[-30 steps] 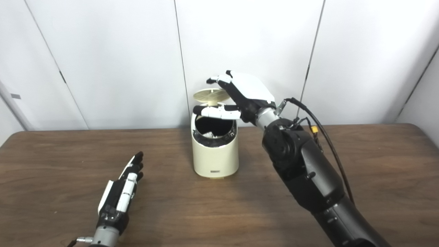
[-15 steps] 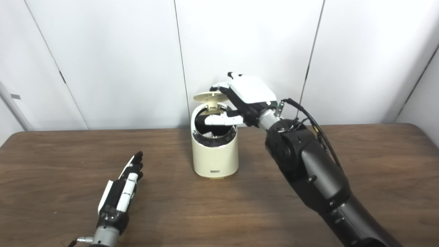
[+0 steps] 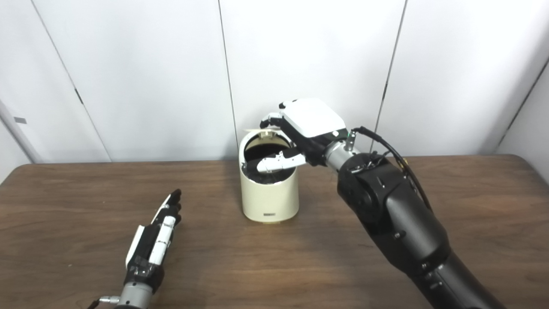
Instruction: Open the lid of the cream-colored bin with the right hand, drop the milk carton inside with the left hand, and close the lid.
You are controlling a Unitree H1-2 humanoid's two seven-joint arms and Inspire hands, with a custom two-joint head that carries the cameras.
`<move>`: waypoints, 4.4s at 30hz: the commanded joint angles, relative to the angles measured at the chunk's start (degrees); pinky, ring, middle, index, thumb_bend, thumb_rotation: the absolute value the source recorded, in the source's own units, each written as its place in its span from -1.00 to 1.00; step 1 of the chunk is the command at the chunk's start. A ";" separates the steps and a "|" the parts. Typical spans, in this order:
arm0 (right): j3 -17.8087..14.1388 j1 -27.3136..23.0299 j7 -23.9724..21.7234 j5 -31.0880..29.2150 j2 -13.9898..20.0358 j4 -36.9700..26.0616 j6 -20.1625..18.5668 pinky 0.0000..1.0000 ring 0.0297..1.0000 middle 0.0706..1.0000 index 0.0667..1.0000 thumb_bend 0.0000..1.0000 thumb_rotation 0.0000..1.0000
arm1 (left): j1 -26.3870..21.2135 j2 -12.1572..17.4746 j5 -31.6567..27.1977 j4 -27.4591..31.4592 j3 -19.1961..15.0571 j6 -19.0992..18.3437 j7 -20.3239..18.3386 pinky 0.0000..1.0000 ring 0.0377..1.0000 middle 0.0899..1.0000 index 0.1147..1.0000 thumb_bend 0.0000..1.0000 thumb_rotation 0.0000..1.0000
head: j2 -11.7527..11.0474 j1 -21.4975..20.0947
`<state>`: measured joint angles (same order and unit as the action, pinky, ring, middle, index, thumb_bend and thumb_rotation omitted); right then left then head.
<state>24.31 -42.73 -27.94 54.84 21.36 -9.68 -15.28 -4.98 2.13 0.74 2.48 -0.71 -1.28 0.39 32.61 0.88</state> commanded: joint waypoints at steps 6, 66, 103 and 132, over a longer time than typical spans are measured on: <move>-0.18 -1.05 0.49 2.78 -0.50 -1.54 2.56 0.96 1.00 0.85 0.41 0.38 0.97 | -1.60 -0.20 1.29 1.92 0.21 0.56 0.40 1.00 1.00 1.00 1.00 0.25 0.77 | 0.45 0.31; -4.29 9.29 5.39 5.18 -1.91 -2.32 9.17 1.00 1.00 0.98 0.34 0.17 0.94 | -0.64 0.77 2.58 7.11 0.88 -4.41 -0.87 1.00 1.00 1.00 1.00 0.29 0.77 | 4.35 0.92; -4.70 9.56 6.76 3.93 -2.47 1.01 8.56 1.00 1.00 1.00 0.53 0.27 0.96 | -1.24 -0.12 1.40 7.74 0.91 -5.82 -0.90 1.00 1.00 1.00 1.00 0.31 0.70 | 4.58 2.70; -21.86 21.43 15.65 -22.44 -6.34 1.45 5.69 0.86 1.00 1.00 1.00 0.15 1.00 | -1.48 3.73 -1.05 7.99 -1.91 -4.13 -2.42 1.00 1.00 1.00 1.00 0.30 0.61 | 3.60 3.03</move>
<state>3.74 -20.21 -13.04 36.05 15.05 -6.48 -9.39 -5.89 5.15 -0.07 8.33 -2.02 -7.63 -2.01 36.12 3.87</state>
